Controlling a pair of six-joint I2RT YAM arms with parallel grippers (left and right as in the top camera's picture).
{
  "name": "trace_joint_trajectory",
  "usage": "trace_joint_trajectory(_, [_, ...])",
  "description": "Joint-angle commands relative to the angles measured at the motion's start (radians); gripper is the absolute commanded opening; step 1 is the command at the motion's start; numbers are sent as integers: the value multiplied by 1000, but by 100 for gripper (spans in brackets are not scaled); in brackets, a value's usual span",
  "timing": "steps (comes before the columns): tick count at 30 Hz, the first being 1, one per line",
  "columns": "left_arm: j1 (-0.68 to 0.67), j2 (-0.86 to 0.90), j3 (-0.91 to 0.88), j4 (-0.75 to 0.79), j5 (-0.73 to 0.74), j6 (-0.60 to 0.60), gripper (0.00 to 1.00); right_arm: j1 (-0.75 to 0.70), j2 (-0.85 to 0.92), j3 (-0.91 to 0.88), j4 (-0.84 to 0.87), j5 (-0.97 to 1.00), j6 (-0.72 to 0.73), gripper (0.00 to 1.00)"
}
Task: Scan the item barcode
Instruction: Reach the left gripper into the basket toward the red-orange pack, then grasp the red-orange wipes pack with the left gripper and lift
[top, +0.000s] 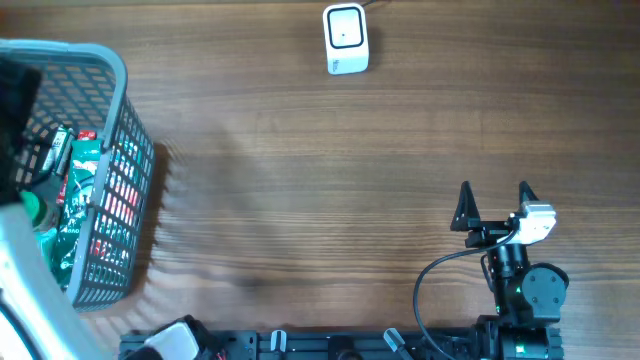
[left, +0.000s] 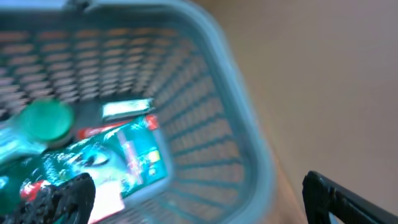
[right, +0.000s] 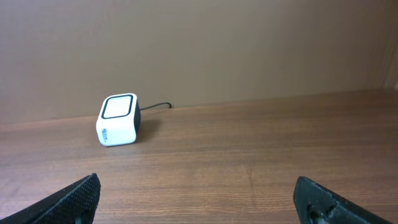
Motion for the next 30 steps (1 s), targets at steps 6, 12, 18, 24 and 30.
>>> trace_joint_trajectory(6, [196, 240, 14, -158, 169, -85, 100, 6, -6, -2, 2, 14, 18, 100])
trace_joint_trajectory(12, [192, 431, 10, -231, 169, -81, 100, 6, -6, -2, 2, 14, 18, 100])
trace_joint_trajectory(18, [171, 562, -14, -290, 165, -61, 100, 6, -6, -2, 2, 14, 18, 100])
trace_joint_trajectory(24, [105, 579, -156, -183, 162, -51, 100, 6, -6, -2, 2, 14, 18, 100])
trace_joint_trajectory(30, [87, 579, -286, -139, 109, -51, 100, 6, -6, -2, 2, 14, 18, 100])
